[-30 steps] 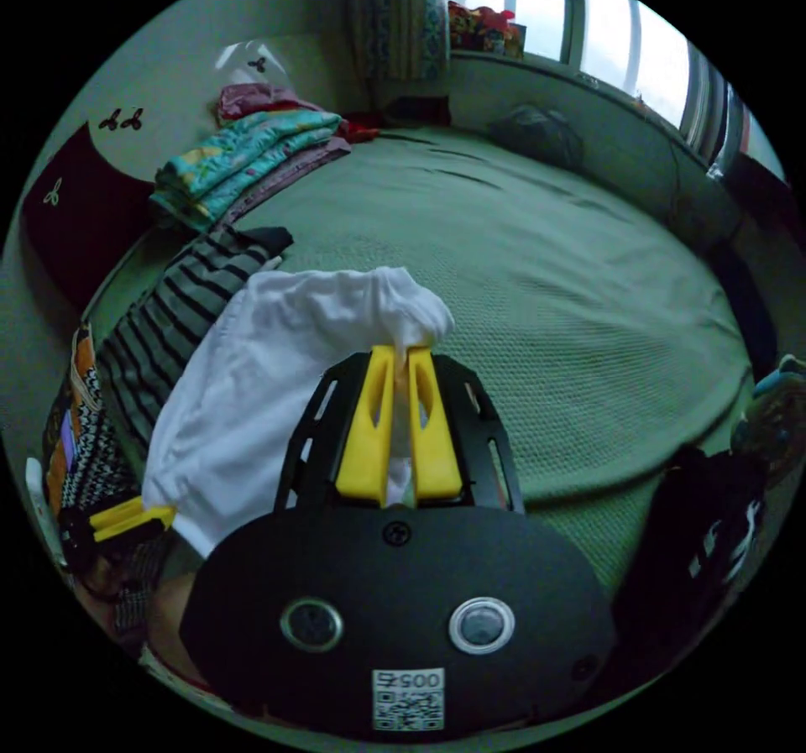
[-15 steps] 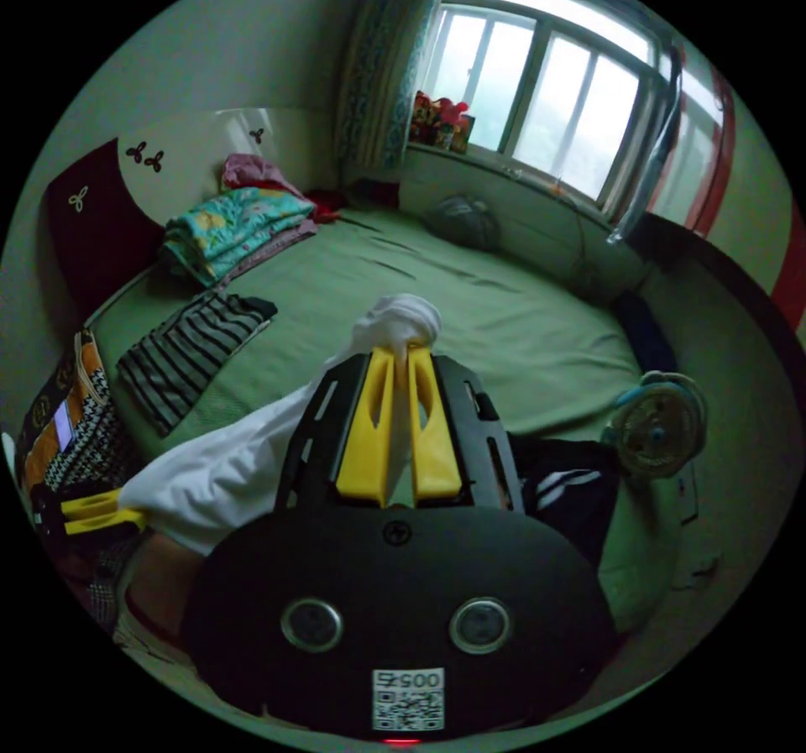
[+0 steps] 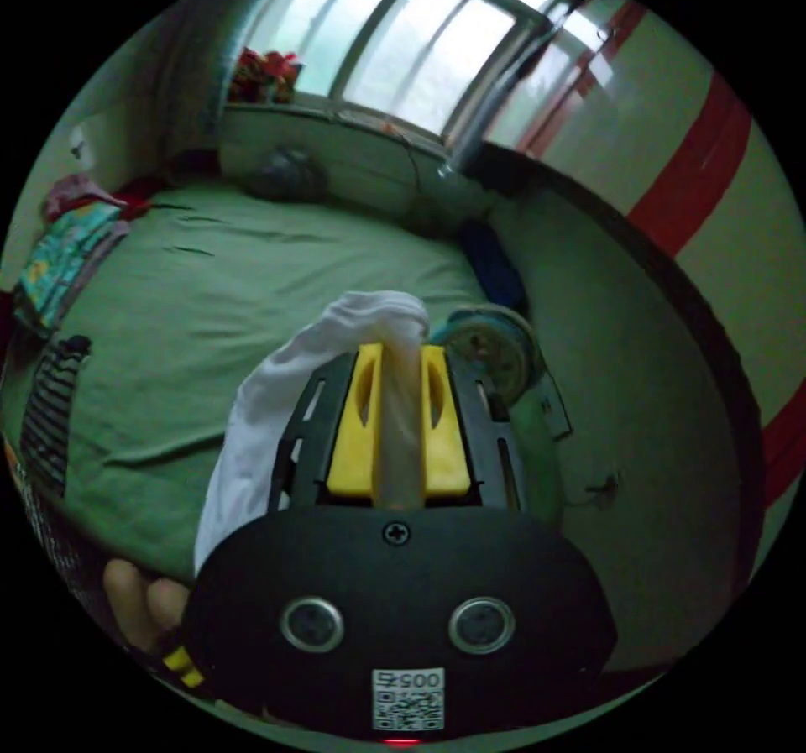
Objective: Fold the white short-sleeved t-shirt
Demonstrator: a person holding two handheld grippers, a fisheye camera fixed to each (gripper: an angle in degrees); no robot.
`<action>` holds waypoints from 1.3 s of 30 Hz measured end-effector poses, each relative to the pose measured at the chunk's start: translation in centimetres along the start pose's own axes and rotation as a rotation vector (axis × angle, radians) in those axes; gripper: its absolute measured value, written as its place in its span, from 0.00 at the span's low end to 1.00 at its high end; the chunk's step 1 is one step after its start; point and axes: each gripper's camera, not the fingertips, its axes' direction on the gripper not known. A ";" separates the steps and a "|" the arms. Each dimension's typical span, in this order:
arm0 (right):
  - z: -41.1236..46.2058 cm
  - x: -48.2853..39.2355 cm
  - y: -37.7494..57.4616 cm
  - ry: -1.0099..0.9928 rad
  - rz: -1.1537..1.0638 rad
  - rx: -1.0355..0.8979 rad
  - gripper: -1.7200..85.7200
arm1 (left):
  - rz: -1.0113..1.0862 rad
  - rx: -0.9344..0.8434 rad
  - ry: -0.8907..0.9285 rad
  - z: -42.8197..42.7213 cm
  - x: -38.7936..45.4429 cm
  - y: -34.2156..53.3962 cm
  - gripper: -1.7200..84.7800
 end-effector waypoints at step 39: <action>8.0 6.1 25.9 -0.282 0.231 -0.213 0.11 | 0.126 -0.099 -0.197 0.4 -3.2 0.5 0.01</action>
